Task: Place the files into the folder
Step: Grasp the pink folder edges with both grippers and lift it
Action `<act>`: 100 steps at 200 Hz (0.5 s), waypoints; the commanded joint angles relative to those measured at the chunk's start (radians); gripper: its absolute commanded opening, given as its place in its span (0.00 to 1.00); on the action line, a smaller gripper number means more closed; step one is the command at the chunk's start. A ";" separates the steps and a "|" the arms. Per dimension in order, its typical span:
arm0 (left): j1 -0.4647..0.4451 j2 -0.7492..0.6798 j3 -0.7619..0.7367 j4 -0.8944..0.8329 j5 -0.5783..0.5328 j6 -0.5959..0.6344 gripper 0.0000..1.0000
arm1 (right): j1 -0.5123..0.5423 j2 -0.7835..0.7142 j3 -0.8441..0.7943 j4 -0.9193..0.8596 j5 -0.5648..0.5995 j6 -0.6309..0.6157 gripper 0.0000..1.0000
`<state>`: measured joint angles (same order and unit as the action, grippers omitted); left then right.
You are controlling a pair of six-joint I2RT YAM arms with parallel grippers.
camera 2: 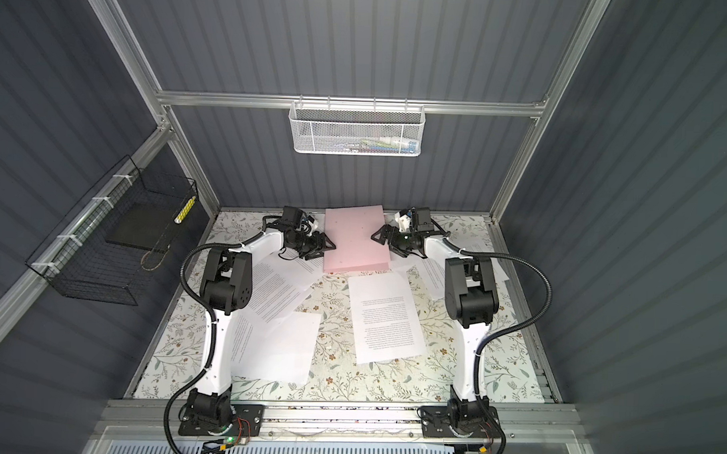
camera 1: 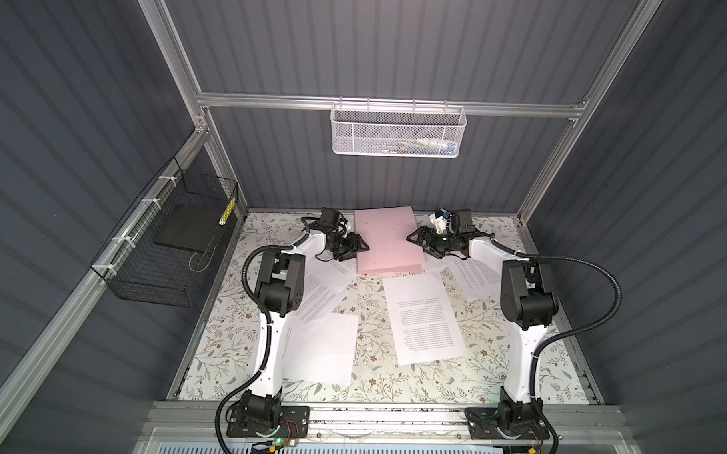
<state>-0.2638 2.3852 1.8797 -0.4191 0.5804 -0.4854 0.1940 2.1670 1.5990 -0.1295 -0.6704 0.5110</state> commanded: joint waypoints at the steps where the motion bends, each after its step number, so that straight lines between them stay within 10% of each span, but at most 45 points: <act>1: -0.005 0.077 -0.005 -0.075 -0.013 0.022 0.67 | 0.012 0.000 -0.031 0.092 -0.117 0.014 0.82; 53: -0.005 0.075 -0.002 -0.072 -0.001 0.016 0.67 | 0.009 0.049 -0.067 0.248 -0.197 0.119 0.44; 100: -0.003 0.071 -0.004 -0.077 -0.005 0.023 0.67 | -0.008 0.044 -0.116 0.351 -0.195 0.199 0.28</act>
<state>-0.2565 2.3939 1.8893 -0.4145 0.5957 -0.4793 0.1913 2.2074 1.4895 0.1841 -0.8604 0.6960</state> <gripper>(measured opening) 0.668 0.310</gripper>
